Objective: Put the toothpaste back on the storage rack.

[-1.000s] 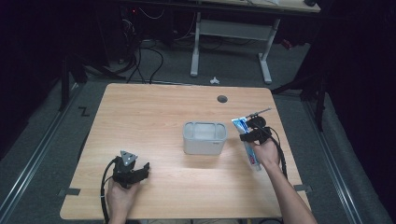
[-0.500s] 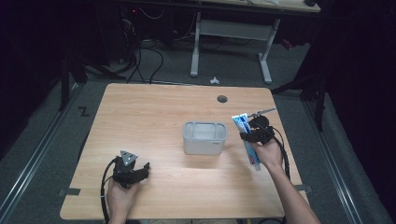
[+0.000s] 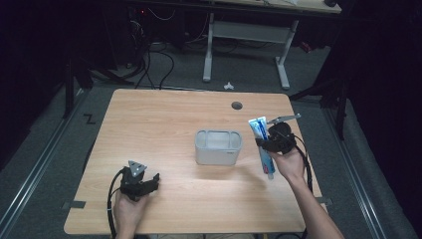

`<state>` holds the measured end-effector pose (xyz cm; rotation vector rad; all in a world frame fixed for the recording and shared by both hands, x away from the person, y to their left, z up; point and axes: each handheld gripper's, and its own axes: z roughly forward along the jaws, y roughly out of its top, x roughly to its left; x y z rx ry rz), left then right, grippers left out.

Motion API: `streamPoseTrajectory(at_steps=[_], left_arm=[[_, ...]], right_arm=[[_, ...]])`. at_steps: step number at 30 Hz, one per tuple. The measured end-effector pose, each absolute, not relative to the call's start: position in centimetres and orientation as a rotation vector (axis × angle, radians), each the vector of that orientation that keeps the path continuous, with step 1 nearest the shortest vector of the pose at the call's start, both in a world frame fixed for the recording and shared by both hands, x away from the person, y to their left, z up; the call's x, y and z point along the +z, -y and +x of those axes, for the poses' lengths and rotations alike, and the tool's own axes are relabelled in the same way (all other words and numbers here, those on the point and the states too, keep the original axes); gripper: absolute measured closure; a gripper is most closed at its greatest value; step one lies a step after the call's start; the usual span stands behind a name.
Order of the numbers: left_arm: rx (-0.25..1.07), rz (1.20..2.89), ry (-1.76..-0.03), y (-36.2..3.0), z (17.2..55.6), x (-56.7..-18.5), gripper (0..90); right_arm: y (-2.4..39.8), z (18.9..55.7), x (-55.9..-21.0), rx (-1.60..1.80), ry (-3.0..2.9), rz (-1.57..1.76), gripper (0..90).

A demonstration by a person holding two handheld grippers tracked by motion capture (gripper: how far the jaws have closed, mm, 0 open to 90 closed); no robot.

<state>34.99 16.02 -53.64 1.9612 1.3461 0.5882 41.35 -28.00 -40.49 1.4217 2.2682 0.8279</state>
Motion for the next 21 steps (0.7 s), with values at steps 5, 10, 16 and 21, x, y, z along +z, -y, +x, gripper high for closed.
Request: streamPoseTrajectory(at_steps=[5, 10, 16, 21], left_arm=[[0.588, 1.961, -1.346, -16.0, 35.0, -53.6, 29.2], [0.588, 1.961, -1.346, -16.0, 35.0, -53.6, 29.2], [0.588, 1.961, -1.346, -16.0, 35.0, -53.6, 29.1], [0.588, 1.961, -1.346, -16.0, 35.0, -53.6, 29.2]], right_arm=[[27.8, 40.6, -39.6, 0.887, -2.260, 1.370, 71.5], [27.7, 40.0, -38.9, 0.952, -2.262, 1.338, 71.8], [27.2, 39.5, -38.0, 0.989, -2.278, 1.291, 72.0], [26.8, 39.2, -37.2, 1.055, -2.278, 1.247, 72.2]])
